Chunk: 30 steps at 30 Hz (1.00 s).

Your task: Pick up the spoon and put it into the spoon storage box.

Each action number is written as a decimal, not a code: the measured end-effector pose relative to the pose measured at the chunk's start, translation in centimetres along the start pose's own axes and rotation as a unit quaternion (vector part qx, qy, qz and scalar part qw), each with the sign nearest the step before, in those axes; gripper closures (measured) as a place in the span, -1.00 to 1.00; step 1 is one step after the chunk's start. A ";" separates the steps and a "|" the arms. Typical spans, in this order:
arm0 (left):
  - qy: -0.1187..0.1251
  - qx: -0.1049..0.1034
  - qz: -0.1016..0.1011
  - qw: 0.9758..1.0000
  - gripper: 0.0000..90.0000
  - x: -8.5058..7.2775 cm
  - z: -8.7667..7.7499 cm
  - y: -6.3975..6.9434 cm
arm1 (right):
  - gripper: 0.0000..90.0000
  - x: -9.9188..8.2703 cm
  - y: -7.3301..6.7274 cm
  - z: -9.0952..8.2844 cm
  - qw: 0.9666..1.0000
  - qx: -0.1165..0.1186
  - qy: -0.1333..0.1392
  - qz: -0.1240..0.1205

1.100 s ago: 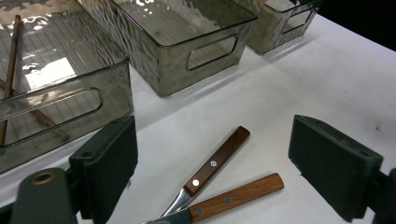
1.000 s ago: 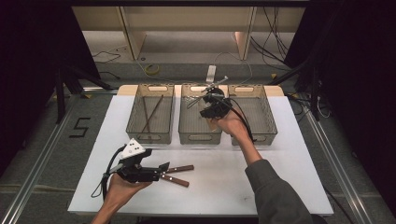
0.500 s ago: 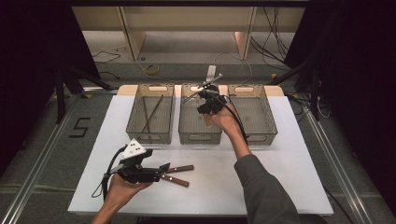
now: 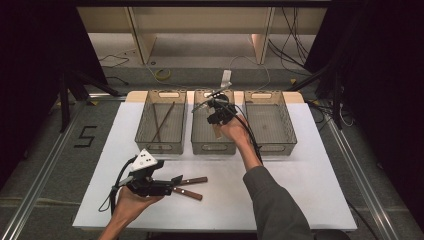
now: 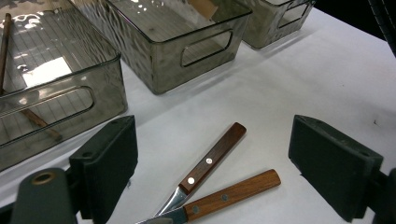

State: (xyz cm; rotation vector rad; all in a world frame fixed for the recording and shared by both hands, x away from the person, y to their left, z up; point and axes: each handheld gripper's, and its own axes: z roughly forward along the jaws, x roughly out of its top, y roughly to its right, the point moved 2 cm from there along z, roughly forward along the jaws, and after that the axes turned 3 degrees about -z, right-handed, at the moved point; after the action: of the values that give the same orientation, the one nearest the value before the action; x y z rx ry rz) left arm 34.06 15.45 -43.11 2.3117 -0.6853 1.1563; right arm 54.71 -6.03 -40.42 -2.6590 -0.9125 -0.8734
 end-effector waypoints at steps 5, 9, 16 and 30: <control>0.001 0.001 -0.003 1.000 -0.66 0.0 -0.1 -0.1 | 0.35 0.0 0.0 0.1 1.000 0.021 0.004 0.007; 0.002 0.001 -0.004 1.000 -0.66 0.0 -0.1 -0.2 | 0.25 0.0 -0.1 -0.6 1.000 0.026 0.012 0.002; 0.000 0.002 -0.004 1.000 -0.66 0.0 0.0 -0.2 | 0.16 -0.7 -0.1 -2.2 0.999 0.039 0.028 -0.019; -0.022 -0.003 -0.001 1.000 -0.66 -0.1 0.3 -0.5 | -0.19 -4.5 -2.3 -6.9 0.993 0.065 0.071 -0.065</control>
State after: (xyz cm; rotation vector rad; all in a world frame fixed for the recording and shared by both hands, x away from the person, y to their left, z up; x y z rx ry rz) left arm 34.46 15.71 -43.46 2.3384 -0.7013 1.1026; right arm 47.24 -8.92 -37.54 -2.4159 -1.0788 -0.9803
